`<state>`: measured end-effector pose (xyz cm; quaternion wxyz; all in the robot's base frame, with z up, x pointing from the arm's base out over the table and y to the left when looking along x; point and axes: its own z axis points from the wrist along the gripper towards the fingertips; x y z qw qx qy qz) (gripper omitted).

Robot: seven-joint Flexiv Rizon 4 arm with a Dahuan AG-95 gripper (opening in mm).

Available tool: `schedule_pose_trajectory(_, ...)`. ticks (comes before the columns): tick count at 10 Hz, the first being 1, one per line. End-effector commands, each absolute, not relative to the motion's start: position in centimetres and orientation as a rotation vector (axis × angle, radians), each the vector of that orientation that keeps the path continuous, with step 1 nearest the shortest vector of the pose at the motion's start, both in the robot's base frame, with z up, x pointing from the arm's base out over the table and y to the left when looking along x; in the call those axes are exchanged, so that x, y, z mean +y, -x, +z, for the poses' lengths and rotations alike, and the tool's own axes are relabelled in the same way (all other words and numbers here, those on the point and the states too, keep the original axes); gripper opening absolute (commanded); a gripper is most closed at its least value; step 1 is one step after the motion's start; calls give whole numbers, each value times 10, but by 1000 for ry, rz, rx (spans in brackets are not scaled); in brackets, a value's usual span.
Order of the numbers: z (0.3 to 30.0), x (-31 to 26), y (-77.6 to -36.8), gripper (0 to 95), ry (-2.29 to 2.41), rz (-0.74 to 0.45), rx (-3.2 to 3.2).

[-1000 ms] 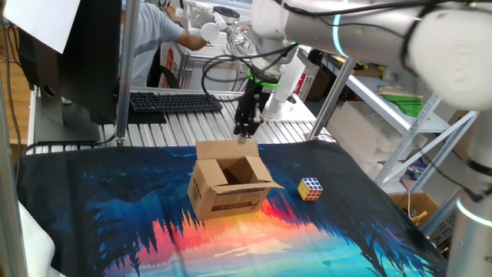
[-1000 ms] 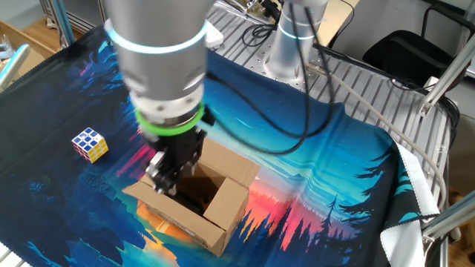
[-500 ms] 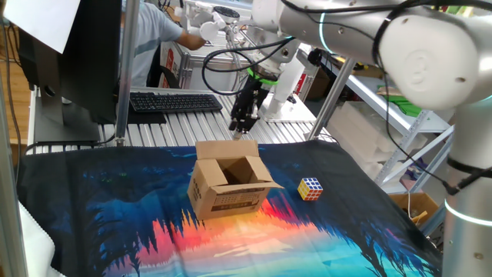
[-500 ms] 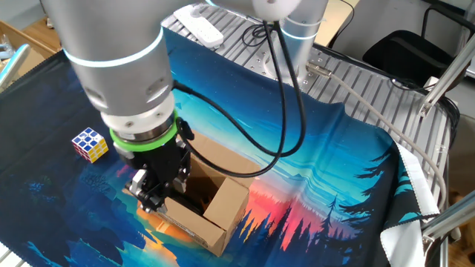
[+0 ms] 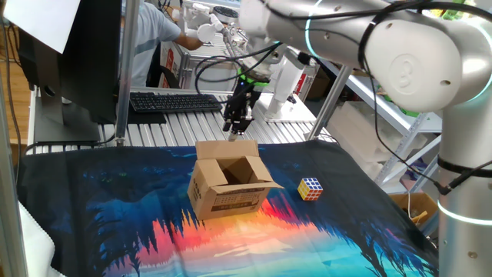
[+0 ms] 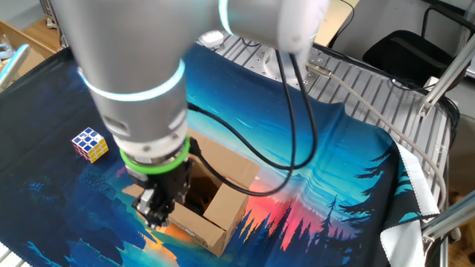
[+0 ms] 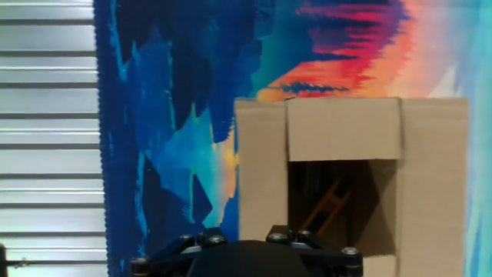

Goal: Cover the box

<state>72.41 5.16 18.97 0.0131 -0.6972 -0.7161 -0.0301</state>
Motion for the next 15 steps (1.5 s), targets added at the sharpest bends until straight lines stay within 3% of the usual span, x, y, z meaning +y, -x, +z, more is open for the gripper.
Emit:
schedule_pose_trajectory(1, 181, 55, -726, 380, 2195, -120, -2203)
schedule_pose_trajectory(3, 173, 57, -729, 380, 2212, -122, -2187)
schedule_pose_trajectory(4, 170, 58, -730, 570, 2223, -121, -2173)
schedule_pose_trajectory(9, 161, 61, -720, 570, 2228, -85, -2173)
schedule_pose_trajectory(10, 157, 62, -715, 380, 2219, -82, -2187)
schedule_pose_trajectory(15, 156, 60, -708, 380, 2181, -41, -2223)
